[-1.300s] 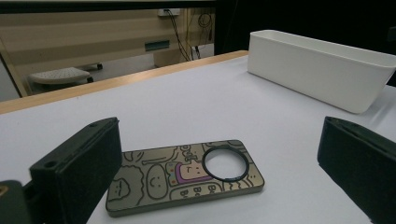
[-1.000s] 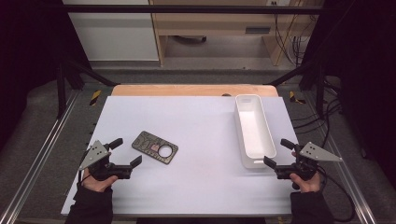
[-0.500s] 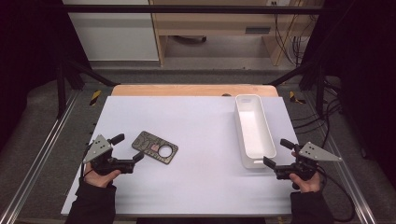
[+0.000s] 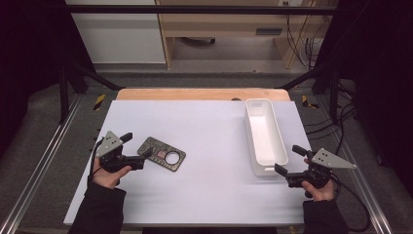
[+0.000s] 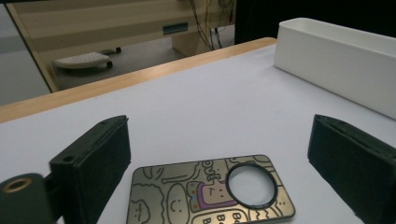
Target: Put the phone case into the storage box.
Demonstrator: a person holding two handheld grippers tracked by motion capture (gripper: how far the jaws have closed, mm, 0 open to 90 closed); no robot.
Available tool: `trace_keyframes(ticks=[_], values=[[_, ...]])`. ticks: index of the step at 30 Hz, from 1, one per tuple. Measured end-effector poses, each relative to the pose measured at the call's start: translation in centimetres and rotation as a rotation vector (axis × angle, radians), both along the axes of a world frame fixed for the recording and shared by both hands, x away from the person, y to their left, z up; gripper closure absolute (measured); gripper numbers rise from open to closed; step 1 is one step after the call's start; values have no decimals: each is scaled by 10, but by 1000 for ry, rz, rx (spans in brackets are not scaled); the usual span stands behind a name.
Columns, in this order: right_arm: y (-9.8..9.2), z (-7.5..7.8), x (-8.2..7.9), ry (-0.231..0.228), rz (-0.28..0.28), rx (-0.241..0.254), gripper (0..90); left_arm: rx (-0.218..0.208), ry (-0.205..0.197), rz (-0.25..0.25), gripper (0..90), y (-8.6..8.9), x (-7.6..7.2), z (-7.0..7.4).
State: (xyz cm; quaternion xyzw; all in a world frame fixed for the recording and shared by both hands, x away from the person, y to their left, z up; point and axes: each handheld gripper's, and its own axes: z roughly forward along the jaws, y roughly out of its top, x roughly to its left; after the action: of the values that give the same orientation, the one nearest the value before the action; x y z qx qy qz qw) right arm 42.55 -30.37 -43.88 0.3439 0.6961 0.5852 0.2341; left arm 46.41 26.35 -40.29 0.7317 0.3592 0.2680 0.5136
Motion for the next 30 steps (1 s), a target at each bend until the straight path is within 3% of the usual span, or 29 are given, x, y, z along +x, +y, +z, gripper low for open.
trace_keyframes(ticks=[5,10,13,14,17,20,22,30], values=[[0,0,0,1,-1,1,4,34,15,22,143,-3,12,-2],[0,-1,0,4,1,-2,4,41,5,28,245,-5,22,-4],[0,-1,0,4,-1,1,4,29,28,32,286,-5,29,-3],[-1,-1,0,2,-1,0,4,52,12,48,300,-5,32,-4],[-1,-1,0,2,0,-1,4,67,9,46,353,-5,35,-4],[0,-1,0,6,0,-4,4,97,-28,41,397,-7,39,-5],[0,-1,1,7,-1,-3,4,136,-2,58,420,-9,44,-6],[0,-2,1,6,1,-5,4,157,29,102,547,-8,58,-9]])
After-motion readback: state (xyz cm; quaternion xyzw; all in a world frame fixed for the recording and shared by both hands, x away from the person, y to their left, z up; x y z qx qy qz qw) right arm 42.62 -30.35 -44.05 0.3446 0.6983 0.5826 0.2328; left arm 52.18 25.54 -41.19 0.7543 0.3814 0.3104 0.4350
